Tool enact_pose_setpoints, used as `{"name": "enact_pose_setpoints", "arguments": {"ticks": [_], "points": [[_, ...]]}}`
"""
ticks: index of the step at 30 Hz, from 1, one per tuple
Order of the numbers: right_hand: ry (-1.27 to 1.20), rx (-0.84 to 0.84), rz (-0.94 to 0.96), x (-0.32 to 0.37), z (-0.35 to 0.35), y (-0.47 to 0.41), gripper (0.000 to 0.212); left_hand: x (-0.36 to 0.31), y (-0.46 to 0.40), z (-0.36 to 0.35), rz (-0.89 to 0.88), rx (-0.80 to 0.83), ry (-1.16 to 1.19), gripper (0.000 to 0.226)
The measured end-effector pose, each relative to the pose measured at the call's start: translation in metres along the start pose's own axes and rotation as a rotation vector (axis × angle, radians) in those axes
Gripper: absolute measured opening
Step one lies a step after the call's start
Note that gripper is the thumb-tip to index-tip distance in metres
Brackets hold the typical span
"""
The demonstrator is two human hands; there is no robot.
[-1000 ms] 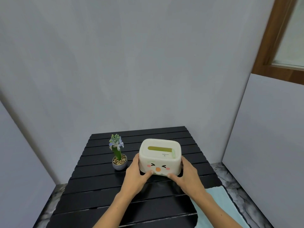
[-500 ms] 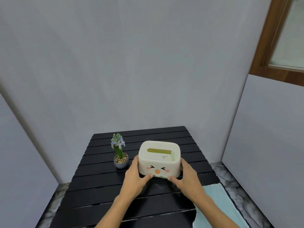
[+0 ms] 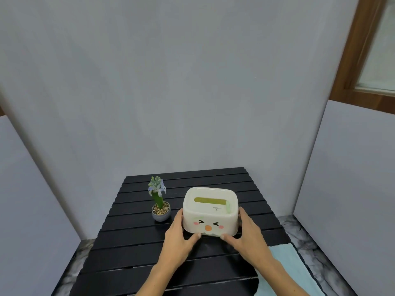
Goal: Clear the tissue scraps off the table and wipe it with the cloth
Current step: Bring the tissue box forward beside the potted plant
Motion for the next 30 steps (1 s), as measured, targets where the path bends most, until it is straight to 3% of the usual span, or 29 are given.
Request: {"name": "enact_pose_setpoints", "arguments": {"ticks": [8, 23, 30], "points": [[-0.022, 0.027, 0.063, 0.011, -0.001, -0.001, 0.111, -0.002, 0.006, 0.002, -0.028, -0.032, -0.058, 0.077], [-0.029, 0.106, 0.063, 0.018, -0.008, -0.026, 0.108, 0.001, -0.006, 0.01, -0.002, -0.107, -0.173, 0.077], [-0.059, 0.137, 0.107, 0.024, -0.01, -0.05, 0.094, 0.006, -0.022, 0.01, -0.008, -0.136, -0.186, 0.075]]}}
Point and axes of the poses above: each hand's wrist, its own y-axis away from the middle knuckle, its own z-axis out of the back of the hand, x = y × z, the point moved 7 cm from there along -y, towards the middle knuckle
